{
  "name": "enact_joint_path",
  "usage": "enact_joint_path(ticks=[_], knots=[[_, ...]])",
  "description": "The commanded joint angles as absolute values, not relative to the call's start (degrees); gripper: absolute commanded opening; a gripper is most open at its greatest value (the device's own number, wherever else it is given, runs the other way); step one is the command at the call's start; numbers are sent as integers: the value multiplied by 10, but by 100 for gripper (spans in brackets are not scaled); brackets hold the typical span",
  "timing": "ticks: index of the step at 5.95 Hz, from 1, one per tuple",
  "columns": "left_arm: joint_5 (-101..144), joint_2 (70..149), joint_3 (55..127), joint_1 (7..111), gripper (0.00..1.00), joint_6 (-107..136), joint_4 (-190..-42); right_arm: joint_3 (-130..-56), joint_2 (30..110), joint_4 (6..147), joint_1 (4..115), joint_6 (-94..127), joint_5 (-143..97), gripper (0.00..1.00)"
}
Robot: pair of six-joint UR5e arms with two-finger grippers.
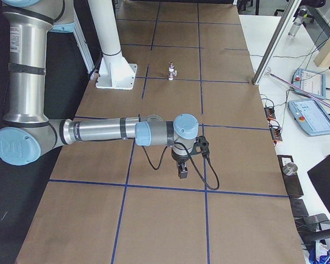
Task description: Assemble PPR valve and pipe with both arms
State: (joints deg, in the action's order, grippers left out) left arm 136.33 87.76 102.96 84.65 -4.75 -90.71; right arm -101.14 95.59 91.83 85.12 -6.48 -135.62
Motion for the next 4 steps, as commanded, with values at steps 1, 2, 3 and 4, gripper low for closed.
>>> enact_joint_path(ticks=[1, 2, 3, 4], knots=[[1364, 881, 1027, 839, 100, -47, -901, -998, 947, 918, 852, -66, -1370, 100], [1361, 882, 1027, 836, 100, -53, -900, -986, 947, 918, 852, -65, -1368, 100], [1362, 884, 1026, 837, 100, -97, -898, -988, 946, 918, 852, -62, -1363, 100], [1362, 884, 1027, 837, 100, -92, -872, -985, 940, 918, 852, -60, -1358, 100]])
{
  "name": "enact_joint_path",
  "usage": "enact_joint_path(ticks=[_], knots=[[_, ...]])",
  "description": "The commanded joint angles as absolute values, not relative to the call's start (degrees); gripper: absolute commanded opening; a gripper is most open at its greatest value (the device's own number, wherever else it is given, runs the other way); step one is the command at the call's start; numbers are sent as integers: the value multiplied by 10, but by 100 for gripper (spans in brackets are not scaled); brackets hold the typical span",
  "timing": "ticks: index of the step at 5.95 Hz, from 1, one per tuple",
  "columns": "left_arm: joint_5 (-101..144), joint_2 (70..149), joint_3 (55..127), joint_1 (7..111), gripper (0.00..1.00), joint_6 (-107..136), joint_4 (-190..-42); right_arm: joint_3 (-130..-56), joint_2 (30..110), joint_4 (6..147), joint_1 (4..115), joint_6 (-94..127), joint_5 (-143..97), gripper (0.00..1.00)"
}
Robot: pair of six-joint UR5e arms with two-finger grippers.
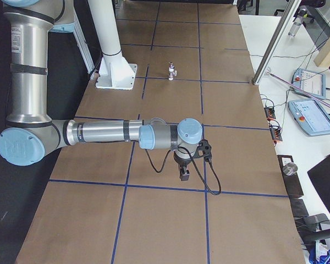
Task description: Assemble PPR valve and pipe with both arms
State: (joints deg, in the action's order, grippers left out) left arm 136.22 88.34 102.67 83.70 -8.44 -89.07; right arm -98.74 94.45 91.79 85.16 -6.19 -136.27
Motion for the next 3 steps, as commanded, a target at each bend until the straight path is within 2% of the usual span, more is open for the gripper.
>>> enact_joint_path(ticks=[1, 3], knots=[[1362, 890, 1032, 838, 100, -91, -845, -976, 934, 918, 851, -59, -1356, 100], [1366, 899, 1033, 836, 100, -48, -848, -962, 933, 916, 849, -60, -1359, 100]])
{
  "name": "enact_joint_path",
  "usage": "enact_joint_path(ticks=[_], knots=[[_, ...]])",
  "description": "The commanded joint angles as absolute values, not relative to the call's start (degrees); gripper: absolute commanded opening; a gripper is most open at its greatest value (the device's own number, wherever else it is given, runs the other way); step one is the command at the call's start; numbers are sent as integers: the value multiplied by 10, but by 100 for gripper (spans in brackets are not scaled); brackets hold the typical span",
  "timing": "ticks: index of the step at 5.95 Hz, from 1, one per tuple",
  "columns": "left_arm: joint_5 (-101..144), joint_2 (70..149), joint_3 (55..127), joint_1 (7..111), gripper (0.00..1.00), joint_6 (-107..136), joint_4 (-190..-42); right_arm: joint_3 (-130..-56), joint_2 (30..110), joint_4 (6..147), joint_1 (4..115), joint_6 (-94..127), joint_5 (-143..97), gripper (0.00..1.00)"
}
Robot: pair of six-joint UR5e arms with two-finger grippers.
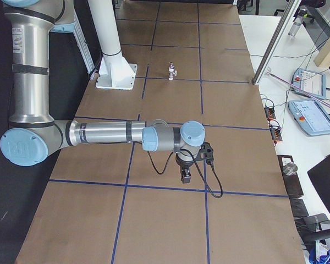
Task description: Assemble PPR valve and pipe with both arms
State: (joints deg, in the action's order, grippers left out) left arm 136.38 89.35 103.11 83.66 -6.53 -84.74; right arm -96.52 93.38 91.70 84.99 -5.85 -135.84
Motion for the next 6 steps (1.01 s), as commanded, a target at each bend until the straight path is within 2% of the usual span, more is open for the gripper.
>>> enact_joint_path(ticks=[1, 6], knots=[[1369, 903, 1033, 835, 100, -45, -846, -960, 933, 886, 849, -59, -1356, 100], [1369, 904, 1039, 833, 100, -46, -851, -932, 919, 852, 839, -54, -1362, 100]])
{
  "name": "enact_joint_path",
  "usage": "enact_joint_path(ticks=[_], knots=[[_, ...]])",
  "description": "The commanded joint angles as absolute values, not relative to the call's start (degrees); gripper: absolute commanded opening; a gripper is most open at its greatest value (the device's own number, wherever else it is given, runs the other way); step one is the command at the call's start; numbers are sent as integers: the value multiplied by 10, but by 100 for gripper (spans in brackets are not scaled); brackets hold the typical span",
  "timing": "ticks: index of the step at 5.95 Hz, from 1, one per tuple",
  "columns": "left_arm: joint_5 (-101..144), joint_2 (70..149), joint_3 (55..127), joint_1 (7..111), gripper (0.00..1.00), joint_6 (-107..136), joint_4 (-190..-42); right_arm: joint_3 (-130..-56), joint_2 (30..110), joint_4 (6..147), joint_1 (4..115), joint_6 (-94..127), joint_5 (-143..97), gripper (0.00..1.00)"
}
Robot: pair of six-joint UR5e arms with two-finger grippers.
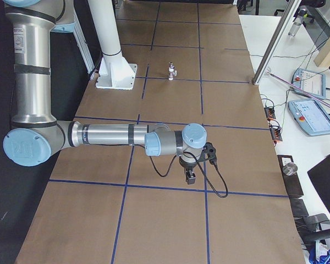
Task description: Assemble PPR valve and pipe with both arms
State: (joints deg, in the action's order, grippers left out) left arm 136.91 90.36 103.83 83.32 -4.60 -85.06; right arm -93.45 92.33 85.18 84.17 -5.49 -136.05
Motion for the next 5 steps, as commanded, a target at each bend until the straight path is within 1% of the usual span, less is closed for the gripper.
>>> enact_joint_path(ticks=[1, 5], knots=[[1368, 904, 1039, 833, 100, -46, -851, -931, 913, 853, 839, -52, -1361, 100], [1367, 908, 1039, 831, 100, -45, -851, -933, 911, 852, 838, -51, -1366, 100]])
